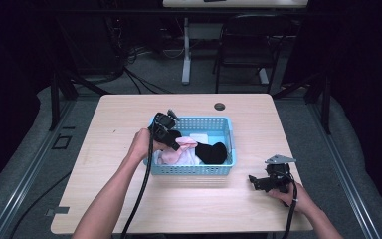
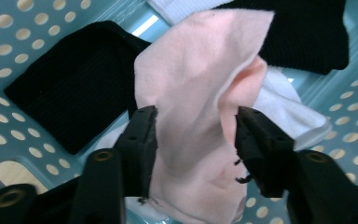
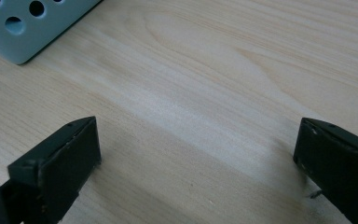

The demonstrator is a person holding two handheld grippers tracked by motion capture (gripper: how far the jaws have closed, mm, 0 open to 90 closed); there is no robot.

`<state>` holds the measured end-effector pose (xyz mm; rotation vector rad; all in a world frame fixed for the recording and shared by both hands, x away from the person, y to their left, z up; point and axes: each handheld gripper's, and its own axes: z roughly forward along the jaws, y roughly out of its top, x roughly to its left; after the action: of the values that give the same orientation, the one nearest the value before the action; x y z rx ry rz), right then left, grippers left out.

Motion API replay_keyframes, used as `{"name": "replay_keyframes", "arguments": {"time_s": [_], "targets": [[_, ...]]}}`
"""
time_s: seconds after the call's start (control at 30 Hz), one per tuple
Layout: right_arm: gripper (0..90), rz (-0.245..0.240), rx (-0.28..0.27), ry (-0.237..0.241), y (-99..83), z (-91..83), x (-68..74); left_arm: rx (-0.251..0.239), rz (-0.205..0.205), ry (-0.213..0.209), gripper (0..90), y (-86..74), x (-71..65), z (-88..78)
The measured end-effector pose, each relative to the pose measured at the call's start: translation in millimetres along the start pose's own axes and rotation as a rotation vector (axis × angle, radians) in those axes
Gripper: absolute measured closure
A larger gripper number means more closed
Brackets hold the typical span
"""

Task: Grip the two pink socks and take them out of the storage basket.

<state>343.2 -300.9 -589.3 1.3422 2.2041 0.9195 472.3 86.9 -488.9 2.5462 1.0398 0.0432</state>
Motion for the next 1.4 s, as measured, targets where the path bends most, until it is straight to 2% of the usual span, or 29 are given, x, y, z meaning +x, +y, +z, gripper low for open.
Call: {"name": "replay_keyframes", "arguments": {"time_s": [0.07, 0.13, 0.17, 0.2, 0.5, 0.63, 0.9, 1.2, 1.4], "targets": [[0.0, 0.0, 0.0, 0.0, 0.0, 0.0, 0.0, 0.012, 0.006, 0.01, 59.7, -0.7, -0.2, 3.9], [0.0, 0.0, 0.0, 0.0, 0.0, 0.0, 0.0, 0.015, 0.008, 0.012, 62.1, -1.1, -0.4, 5.5], [0.0, 0.001, -0.002, 0.004, 0.0, 0.1, 0.0, 0.014, 0.009, 0.016, 68.8, -1.2, -0.5, 6.3], [0.1, 0.0, 0.0, 0.0, 0.0, 0.0, 0.0, 0.011, 0.009, 0.018, 71.0, -1.3, -0.7, 6.5], [0.1, 0.001, -0.002, 0.004, 0.0, 0.0, 0.0, -0.027, 0.013, 0.043, 82.1, -3.0, -2.3, -0.8], [0.0, 0.002, -0.002, 0.005, 0.0, 0.0, 0.0, -0.035, 0.017, 0.065, 84.2, -3.8, -1.8, -5.1], [0.1, 0.0, 0.0, 0.0, 0.0, 0.0, 0.0, -0.089, 0.017, 0.104, 86.1, -3.4, -3.7, -24.6], [0.1, 0.001, 0.0, -0.002, -0.1, -0.1, 0.2, -0.197, 0.011, 0.15, 86.1, -3.2, -5.1, -57.3], [0.1, -0.001, 0.0, 0.001, 0.0, 0.0, 0.0, -0.243, 0.003, 0.153, 86.1, -4.4, -2.8, -67.4]]}}
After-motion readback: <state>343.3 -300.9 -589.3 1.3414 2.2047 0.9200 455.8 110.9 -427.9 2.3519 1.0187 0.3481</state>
